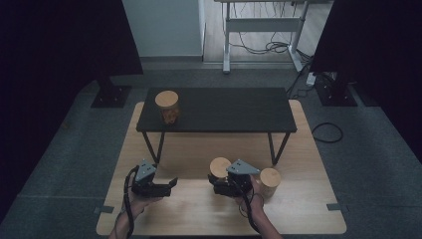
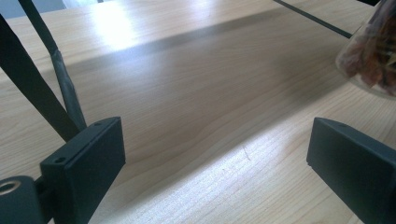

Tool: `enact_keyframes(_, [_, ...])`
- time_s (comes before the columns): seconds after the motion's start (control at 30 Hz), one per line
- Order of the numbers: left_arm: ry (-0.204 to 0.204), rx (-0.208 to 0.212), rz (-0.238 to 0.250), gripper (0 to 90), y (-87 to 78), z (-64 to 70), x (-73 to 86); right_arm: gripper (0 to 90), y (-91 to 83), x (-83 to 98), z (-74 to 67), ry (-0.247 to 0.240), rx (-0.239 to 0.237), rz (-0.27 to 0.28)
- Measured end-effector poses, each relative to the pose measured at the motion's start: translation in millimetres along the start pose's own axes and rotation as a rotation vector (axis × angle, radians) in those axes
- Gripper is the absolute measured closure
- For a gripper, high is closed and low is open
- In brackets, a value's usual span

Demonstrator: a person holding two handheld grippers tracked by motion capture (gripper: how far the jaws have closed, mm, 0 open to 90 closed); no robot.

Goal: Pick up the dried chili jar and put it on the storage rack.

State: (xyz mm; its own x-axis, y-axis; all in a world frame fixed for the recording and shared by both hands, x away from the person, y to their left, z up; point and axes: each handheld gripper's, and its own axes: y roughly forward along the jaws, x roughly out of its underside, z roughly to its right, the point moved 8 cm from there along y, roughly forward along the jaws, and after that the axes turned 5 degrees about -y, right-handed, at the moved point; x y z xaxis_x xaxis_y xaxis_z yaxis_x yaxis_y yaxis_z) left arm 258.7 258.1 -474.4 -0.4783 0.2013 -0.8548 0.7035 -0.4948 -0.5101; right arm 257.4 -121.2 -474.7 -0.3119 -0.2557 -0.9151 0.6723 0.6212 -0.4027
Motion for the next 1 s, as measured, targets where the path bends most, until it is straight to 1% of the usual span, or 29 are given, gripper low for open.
enact_keyframes(0.13, [-0.001, 0.0, -0.001, 4.0, 0.6, -0.2, 0.0, 23.7, -3.0, -2.1, -0.1, 0.001, 0.008, 0.013])
enact_keyframes(0.27, [0.0, 0.001, -0.002, 4.0, 1.0, 0.3, 0.1, 23.8, -6.1, -4.1, 0.5, -0.003, 0.004, 0.025])
enact_keyframes(0.7, [0.008, 0.006, -0.008, 3.9, 3.1, 0.9, 0.5, 23.8, -12.6, -8.2, 1.0, -0.016, -0.006, 0.04])
enact_keyframes(1.0, [0.007, 0.005, -0.007, 3.9, 1.9, -0.6, 0.1, 23.7, -14.1, -9.7, -1.4, -0.023, -0.014, 0.037])
